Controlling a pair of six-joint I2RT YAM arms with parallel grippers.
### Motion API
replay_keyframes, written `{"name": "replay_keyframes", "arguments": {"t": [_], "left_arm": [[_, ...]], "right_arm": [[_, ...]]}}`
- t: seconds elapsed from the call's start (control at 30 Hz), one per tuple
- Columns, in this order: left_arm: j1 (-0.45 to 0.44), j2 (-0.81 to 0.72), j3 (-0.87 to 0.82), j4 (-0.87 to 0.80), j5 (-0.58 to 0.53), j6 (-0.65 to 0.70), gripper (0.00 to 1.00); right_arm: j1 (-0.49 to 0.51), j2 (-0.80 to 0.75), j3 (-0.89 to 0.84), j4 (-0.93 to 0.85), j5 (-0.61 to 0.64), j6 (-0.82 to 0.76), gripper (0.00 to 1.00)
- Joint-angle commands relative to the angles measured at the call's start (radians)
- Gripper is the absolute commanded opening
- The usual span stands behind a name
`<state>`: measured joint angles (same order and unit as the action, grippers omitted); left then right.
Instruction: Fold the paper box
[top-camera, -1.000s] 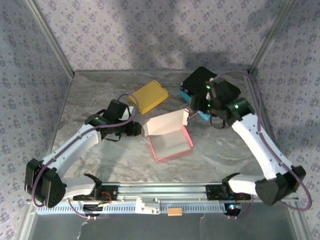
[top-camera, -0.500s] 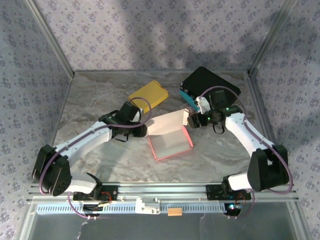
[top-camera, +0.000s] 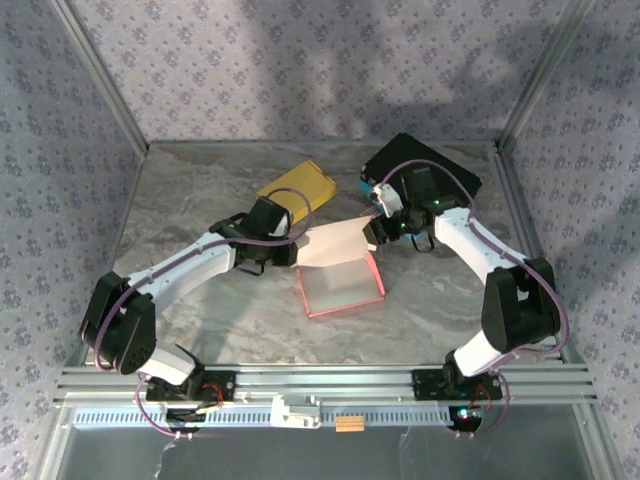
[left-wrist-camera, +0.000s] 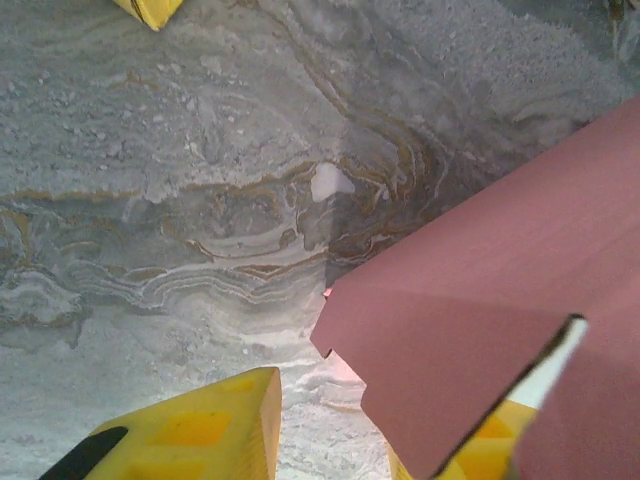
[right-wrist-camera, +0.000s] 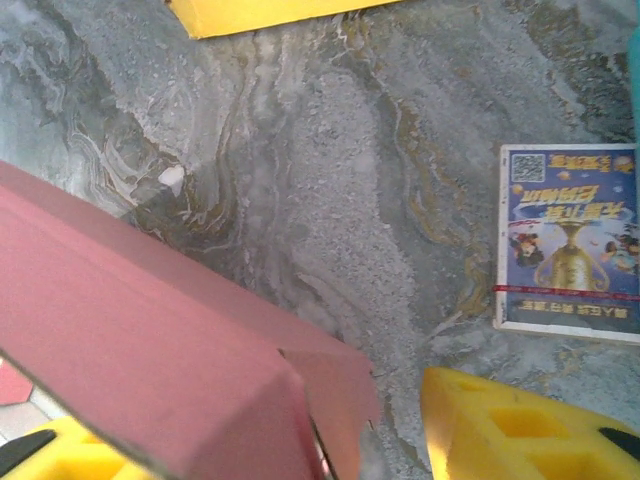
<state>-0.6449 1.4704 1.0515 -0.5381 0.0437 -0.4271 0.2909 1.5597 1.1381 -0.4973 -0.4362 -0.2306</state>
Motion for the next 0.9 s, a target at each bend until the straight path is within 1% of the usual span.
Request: {"name": "replay_keyframes", "arguments": {"t": [0.0,0.1,0.13,0.3,0.43,0.5,0.53,0.67,0.77,0.87], "left_arm": [[0.011,0.008,0.035,0.013,-0.019,0.004,0.33],[0.024,0.006,0.048,0.008,-0.003,0.005,0.34],[0.027,0.002,0.051,-0.001,-0.004,0.008,0.35],[0.059,-0.020,0.054,-0.023,0.029,0.030,0.42],[0.083,0.000,0.064,-0.017,0.105,0.063,0.42],[0.083,0.026,0.077,-0.020,0.126,0.080,0.42],[0.083,0.033,0.082,-0.026,0.126,0.086,0.43],[0.095,0.033,0.087,-0.019,0.132,0.101,0.44],[0.103,0.030,0.091,-0.017,0.146,0.113,0.45],[0.111,0.047,0.100,-0.013,0.181,0.131,0.45]], "right_arm": [[0.000,0.011,0.026,-0.017,-0.018,-0.019,0.51],[-0.002,0.021,0.036,-0.033,-0.021,-0.021,0.45],[-0.002,0.020,0.040,-0.038,-0.022,-0.021,0.44],[-0.002,0.009,0.044,-0.067,0.006,-0.034,0.46],[-0.006,-0.004,0.034,-0.077,0.018,-0.032,0.46],[-0.007,-0.001,0.033,-0.083,0.024,-0.033,0.44],[-0.006,0.003,0.035,-0.089,0.029,-0.034,0.43],[-0.007,0.012,0.040,-0.091,0.028,-0.033,0.32],[-0.003,0.016,0.045,-0.095,0.031,-0.035,0.25],[-0.002,0.017,0.082,-0.099,0.034,-0.042,0.24]]}}
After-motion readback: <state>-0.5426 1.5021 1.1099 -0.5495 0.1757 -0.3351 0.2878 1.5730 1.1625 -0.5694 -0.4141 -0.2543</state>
